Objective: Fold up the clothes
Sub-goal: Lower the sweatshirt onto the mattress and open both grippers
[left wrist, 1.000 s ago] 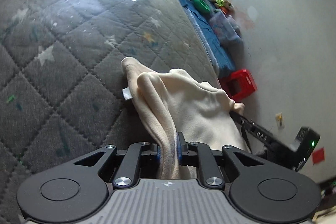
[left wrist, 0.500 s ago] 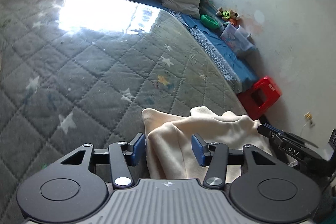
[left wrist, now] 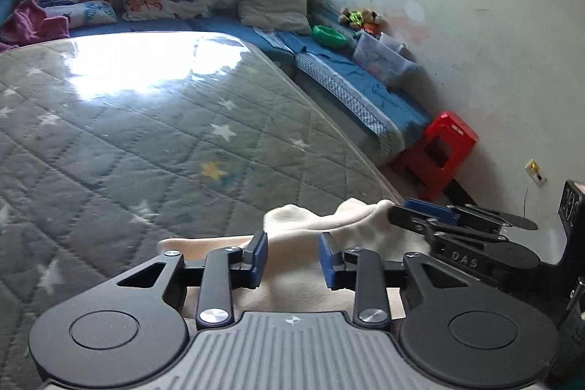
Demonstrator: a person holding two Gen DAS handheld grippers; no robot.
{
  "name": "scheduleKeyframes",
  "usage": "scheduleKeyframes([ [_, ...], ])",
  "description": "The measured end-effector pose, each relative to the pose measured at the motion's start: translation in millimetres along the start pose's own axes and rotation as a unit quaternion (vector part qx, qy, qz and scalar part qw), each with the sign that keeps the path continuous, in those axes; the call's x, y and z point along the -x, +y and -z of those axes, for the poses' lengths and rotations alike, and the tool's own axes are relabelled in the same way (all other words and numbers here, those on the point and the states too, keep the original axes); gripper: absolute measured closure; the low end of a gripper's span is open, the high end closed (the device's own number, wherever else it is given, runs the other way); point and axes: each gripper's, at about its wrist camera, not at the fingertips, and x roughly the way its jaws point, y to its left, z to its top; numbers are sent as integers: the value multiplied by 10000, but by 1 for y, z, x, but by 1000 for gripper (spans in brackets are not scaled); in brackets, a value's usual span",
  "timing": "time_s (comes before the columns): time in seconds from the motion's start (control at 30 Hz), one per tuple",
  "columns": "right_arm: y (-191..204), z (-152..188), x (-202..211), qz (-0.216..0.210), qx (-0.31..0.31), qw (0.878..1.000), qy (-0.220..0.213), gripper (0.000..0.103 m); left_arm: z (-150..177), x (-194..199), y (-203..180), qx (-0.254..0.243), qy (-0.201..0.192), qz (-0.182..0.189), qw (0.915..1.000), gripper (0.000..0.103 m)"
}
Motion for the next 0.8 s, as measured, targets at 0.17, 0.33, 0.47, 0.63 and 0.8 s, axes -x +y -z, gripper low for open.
scheduleKeyframes([
  [0.17, 5, 0, -15, 35, 108, 9998, 144, 74, 0, -15, -3, -131, 90, -74, 9998, 75],
  [0.33, 5, -3, -4, 7, 170, 9999, 14, 67, -3, -22, 1, -94, 69, -82, 9999, 75],
  [0.47, 3, 7, 27, -60, 269, 9995, -147, 65, 0, -16, 0, -63, 23, -98, 9999, 75],
  [0.63, 4, 28, 65, -69, 350, 9992, -205, 60, 10, 2, -8, -106, -74, -22, 9999, 75],
  [0.8, 8, 52, 86, 17, 417, 9990, -182, 55, 27, 20, -22, -273, -103, 91, 9995, 75],
])
